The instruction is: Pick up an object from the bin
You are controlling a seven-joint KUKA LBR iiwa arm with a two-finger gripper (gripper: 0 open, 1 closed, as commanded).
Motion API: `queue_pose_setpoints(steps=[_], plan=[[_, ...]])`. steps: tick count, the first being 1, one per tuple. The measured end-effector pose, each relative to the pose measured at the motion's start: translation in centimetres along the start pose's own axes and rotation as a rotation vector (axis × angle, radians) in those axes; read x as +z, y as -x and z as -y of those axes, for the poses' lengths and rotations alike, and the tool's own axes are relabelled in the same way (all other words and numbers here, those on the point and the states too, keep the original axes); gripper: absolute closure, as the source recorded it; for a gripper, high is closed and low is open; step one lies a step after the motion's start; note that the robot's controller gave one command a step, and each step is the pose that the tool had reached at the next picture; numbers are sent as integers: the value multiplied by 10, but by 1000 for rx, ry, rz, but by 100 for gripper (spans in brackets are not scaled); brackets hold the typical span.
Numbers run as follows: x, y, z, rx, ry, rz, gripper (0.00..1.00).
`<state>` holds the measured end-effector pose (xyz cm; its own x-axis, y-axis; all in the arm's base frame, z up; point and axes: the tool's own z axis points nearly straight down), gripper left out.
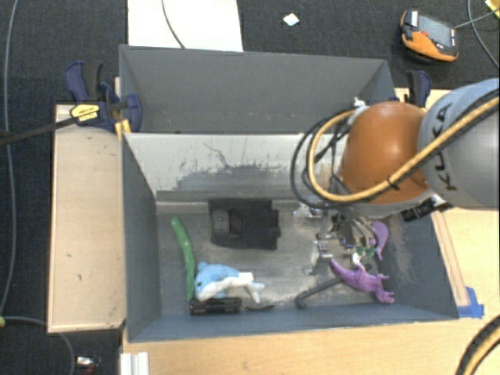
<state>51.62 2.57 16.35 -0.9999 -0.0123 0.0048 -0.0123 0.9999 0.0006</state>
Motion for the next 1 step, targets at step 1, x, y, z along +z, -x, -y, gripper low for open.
queue_pose_setpoints(steps=[1], plan=[[-4, 2, 0, 1, 0, 8, 0]])
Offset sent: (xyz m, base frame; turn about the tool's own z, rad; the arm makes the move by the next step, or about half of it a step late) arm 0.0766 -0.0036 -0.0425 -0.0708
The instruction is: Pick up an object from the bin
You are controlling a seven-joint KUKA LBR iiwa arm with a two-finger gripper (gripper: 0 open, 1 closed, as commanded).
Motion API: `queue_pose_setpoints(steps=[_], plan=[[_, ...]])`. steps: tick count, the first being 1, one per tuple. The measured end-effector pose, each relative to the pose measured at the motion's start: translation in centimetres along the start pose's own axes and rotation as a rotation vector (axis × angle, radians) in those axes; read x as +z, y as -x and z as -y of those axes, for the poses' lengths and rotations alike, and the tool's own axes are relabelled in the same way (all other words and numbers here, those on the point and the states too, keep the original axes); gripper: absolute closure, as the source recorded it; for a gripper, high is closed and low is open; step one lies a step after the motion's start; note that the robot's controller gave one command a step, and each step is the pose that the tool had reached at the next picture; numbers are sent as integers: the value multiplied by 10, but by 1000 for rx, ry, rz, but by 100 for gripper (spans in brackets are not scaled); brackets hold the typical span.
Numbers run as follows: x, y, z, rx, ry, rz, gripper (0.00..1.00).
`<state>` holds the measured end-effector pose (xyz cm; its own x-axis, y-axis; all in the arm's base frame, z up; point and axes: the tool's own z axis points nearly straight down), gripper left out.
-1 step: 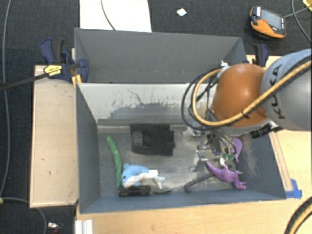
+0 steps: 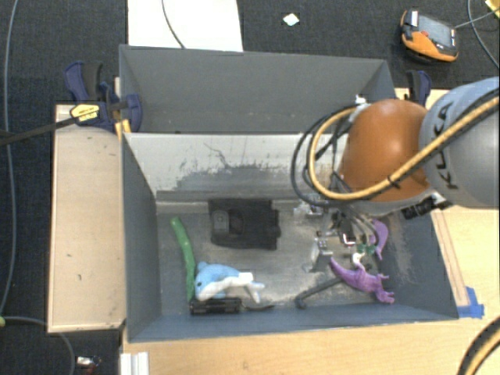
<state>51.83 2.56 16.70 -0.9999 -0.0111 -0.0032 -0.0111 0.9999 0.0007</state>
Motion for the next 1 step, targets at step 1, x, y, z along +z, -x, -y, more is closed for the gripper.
queue_pose_setpoints(steps=[1], plan=[[48, 77, 5, -72, 0, 4, 0]])
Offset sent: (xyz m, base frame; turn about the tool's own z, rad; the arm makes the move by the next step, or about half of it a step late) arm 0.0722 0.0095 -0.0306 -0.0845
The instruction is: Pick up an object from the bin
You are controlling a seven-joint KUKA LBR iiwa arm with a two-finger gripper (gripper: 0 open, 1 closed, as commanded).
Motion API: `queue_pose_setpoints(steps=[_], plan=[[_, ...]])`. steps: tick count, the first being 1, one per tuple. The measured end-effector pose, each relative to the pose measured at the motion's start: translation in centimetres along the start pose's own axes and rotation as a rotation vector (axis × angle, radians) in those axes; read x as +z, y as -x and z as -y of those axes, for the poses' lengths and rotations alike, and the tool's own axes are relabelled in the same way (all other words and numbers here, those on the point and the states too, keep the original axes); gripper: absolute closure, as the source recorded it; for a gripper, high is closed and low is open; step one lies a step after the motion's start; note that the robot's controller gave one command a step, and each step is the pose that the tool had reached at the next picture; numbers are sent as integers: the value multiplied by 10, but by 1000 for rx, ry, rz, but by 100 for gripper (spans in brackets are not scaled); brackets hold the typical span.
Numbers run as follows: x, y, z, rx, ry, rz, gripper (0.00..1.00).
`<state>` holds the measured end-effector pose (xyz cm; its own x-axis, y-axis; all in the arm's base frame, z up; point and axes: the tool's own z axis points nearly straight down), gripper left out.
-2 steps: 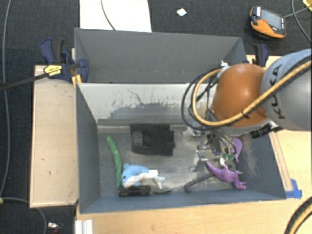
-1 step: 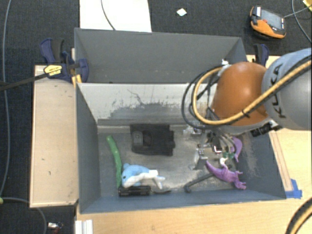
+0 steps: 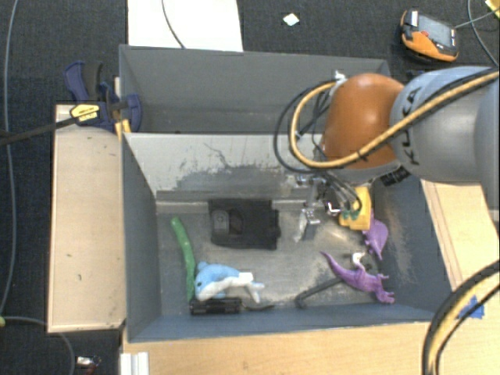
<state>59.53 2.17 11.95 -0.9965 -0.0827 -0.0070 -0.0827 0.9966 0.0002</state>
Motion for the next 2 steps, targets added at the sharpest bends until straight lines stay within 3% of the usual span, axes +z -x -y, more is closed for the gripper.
queue_pose_setpoints(steps=[1, 2], plan=[[-18, -2, -14, -15, 1, 7, 0], [33, -99, -13, -114, 1, 3, 0]])
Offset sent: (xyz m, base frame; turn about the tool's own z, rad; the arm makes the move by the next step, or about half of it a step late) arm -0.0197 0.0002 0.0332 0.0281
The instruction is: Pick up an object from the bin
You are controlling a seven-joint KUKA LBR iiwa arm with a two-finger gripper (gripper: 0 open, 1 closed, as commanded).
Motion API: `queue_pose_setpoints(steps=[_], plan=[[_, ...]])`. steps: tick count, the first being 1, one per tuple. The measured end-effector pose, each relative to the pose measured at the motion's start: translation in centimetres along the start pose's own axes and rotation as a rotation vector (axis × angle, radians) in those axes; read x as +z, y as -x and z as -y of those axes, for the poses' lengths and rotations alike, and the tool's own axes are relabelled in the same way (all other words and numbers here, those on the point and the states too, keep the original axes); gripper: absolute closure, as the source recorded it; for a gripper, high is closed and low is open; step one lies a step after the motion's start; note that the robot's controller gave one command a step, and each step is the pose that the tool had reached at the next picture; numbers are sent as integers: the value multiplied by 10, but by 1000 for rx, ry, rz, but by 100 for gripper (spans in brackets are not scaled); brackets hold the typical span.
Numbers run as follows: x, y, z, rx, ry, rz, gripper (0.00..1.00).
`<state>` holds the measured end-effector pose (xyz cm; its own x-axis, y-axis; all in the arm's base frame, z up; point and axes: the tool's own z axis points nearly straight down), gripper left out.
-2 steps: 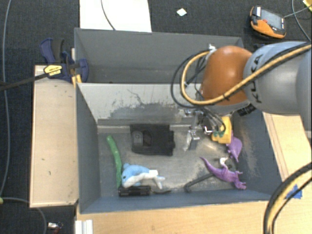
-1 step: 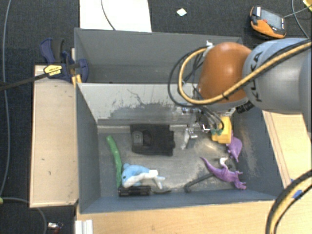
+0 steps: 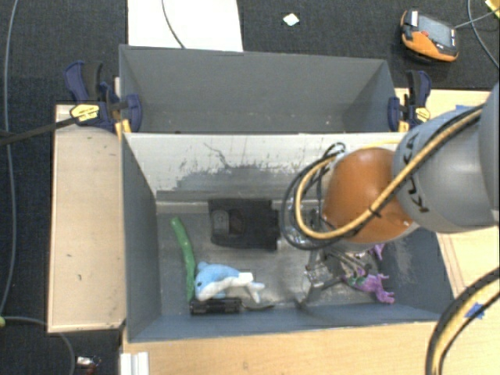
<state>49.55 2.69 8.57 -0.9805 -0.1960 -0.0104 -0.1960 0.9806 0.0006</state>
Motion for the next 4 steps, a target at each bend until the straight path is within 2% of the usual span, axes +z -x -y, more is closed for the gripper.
queue_pose_setpoints(steps=[1, 2, 3, 4], plan=[[2, 0, -1, 0, 0, 1, 0], [11, 77, -84, -38, 3, 3, 0], [13, 63, 11, -61, -1, -1, 0], [-17, 71, -46, -23, 5, 5, 0]])
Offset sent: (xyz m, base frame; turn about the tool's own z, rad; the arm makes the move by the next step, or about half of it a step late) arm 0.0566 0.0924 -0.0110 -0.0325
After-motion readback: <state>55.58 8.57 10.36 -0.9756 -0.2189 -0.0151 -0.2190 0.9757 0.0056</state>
